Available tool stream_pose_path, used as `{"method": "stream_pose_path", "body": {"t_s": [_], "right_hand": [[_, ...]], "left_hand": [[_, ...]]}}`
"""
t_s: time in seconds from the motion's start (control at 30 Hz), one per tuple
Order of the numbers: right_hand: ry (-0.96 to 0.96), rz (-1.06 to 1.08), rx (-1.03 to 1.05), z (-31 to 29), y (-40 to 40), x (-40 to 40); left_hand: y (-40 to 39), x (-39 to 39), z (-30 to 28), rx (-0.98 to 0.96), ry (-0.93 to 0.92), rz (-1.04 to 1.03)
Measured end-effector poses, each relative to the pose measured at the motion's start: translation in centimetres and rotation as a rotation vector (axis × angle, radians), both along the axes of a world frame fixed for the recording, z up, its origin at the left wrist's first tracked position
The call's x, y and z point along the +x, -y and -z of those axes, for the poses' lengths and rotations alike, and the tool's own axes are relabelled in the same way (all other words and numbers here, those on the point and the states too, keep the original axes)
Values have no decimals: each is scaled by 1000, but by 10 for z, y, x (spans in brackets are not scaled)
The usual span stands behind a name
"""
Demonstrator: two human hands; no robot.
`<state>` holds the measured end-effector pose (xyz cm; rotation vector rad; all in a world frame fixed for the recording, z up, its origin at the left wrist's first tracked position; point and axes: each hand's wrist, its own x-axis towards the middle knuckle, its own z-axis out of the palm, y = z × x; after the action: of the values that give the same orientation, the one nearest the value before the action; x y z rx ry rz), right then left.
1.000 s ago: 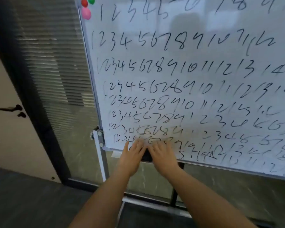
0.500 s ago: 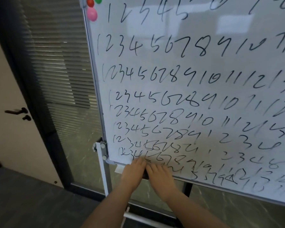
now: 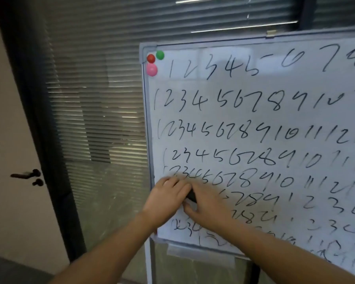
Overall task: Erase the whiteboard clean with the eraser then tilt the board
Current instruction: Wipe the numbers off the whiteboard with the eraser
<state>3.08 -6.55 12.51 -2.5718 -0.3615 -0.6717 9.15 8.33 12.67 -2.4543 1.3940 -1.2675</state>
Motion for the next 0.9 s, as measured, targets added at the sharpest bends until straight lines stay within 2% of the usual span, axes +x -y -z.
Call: {"method": "stream_pose_path", "body": {"t_s": [0.17, 0.3, 0.43, 0.63, 0.9], "right_hand": [[145, 52, -56, -54, -13, 12], [278, 92, -155, -83, -18, 16], [365, 134, -267, -103, -21, 17], [506, 194, -299, -125, -20, 11], [769, 392, -468, -175, -16, 15]], "left_hand": [[-14, 16, -53, -118, 201, 91], [-19, 22, -84, -189, 260, 118], [-24, 28, -106, -243, 303, 161], [-21, 35, -131, -290, 370, 203], [-12, 44, -182, -430, 341, 215]]}}
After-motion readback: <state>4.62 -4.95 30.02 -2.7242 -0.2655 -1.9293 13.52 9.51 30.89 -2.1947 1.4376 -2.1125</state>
